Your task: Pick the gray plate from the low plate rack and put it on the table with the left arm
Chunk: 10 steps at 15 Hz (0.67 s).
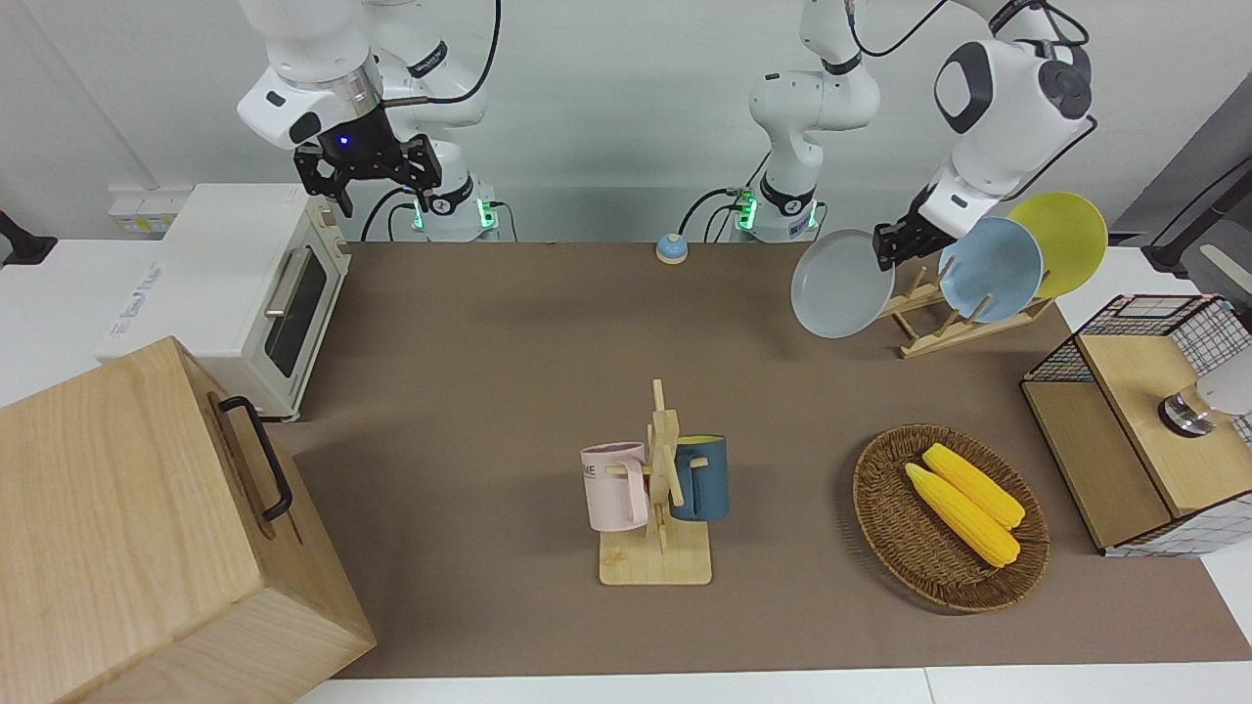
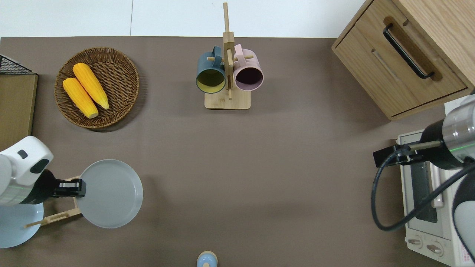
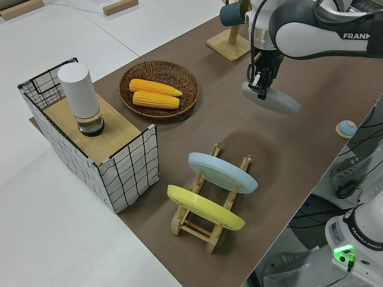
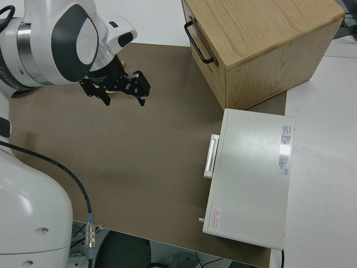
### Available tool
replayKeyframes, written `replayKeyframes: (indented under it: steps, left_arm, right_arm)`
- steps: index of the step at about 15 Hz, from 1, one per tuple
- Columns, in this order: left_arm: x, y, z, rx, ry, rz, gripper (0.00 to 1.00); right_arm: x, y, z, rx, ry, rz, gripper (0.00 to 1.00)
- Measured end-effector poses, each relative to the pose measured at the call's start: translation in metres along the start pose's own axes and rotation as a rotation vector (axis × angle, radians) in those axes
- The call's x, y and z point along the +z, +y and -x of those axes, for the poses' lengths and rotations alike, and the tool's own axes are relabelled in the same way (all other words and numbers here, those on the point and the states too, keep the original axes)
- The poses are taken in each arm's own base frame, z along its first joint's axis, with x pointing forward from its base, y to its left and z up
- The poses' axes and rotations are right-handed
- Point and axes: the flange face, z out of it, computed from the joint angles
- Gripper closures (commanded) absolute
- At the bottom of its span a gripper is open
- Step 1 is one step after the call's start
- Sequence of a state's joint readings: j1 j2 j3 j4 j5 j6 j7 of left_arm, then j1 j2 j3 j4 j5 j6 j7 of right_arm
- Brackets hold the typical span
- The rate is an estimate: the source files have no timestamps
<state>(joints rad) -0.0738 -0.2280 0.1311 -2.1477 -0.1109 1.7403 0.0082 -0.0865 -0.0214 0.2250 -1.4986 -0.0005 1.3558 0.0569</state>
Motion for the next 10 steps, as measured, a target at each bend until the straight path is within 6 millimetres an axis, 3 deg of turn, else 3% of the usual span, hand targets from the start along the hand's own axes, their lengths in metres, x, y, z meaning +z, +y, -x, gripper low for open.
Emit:
replayKeyframes:
  steps: [4,5,6,8,10]
  left_arm:
    - [0.060,0.024,0.004,0.012,-0.016,-0.018,1.00]
    - [0.073,0.027,0.005,0.006,-0.012,-0.012,0.96]
    - [0.082,0.030,0.006,0.000,-0.007,-0.006,0.84]
    - [0.093,0.035,0.008,-0.014,-0.005,-0.005,0.19]
    - [0.099,0.038,0.010,-0.025,-0.017,-0.010,0.01]
  right_arm:
    - [0.000,0.000,0.000,0.000,0.000,0.000,0.011]
    - [0.000,0.000,0.000,0.000,0.000,0.000,0.011]
    - [0.000,0.000,0.000,0.000,0.000,0.000,0.011]
    - [0.000,0.000,0.000,0.000,0.000,0.000,0.011]
    - [0.000,0.000,0.000,0.000,0.000,0.000,0.013]
